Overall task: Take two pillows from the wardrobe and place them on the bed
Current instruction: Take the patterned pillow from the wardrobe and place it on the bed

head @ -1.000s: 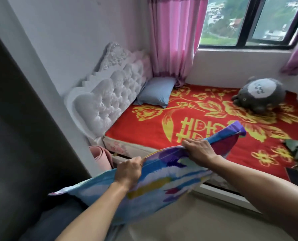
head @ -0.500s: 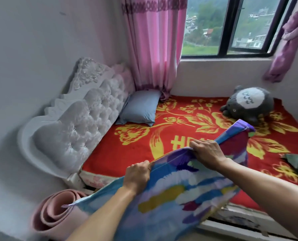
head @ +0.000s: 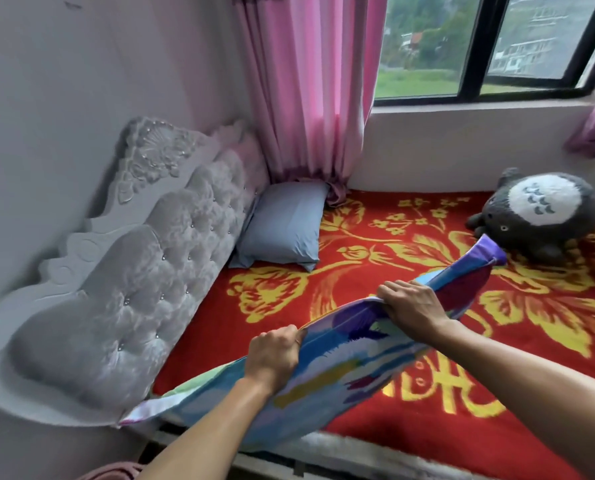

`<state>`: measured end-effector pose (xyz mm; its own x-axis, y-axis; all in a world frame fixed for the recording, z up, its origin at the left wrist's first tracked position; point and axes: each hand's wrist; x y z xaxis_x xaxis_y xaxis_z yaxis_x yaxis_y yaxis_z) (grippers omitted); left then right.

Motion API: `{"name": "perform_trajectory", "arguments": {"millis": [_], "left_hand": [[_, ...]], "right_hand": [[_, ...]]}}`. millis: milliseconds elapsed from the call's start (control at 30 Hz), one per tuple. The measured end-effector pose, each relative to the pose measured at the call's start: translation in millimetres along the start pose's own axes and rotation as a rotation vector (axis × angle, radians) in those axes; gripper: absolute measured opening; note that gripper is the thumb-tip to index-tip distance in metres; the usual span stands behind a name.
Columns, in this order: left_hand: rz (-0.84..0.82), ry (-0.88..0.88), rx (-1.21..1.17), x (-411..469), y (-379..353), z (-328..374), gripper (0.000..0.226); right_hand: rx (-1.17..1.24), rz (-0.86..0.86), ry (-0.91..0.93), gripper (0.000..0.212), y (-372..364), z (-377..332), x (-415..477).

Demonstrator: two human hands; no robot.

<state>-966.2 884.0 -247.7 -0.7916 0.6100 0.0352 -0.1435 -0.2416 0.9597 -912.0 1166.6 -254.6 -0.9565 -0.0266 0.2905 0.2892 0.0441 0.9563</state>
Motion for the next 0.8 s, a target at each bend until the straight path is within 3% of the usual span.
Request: {"name": "perform_trajectory", "arguments": {"millis": [200, 367, 500, 600, 700, 800], "left_hand": [[-0.103, 0.091, 0.04, 94.5, -20.0, -45.2, 0.039], [-0.247, 0.178, 0.075, 159.4, -61.1, -81.0, 0.038], [-0.194, 0.312, 0.015, 200.5, -89.3, -119.6, 0.031], [-0.226, 0.328, -0.026, 228.8, -114.5, -161.3, 0.021], [-0.404, 0.357, 0.036, 245.5, -147.2, -209.7, 0.052], [-0.734, 0.291, 0.023, 246.3, -185.2, -249.8, 0.06]], "right_hand": [[0.092, -0.013, -0.03, 0.035, -75.0, 28.8, 90.6], [0.167, -0.153, -0.141, 0.037, -157.7, 42.1, 144.9], [0.156, -0.182, -0.212, 0.029, -206.6, 36.7, 178.8], [0.145, -0.276, -0.307, 0.038, -234.7, 33.1, 197.6], [0.196, -0.438, -0.514, 0.054, -265.8, 30.0, 191.7], [0.24, -0.583, -0.702, 0.059, -296.5, 17.3, 168.1]]}}
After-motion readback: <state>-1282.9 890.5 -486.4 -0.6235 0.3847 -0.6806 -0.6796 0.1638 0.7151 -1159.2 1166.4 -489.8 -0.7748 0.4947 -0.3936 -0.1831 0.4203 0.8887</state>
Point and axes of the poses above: each hand's wrist, its own x-axis towards the middle knuckle, its own y-axis out of the back of the hand, z = x × y, and after that the axes turned 8 degrees about -z, right-handed
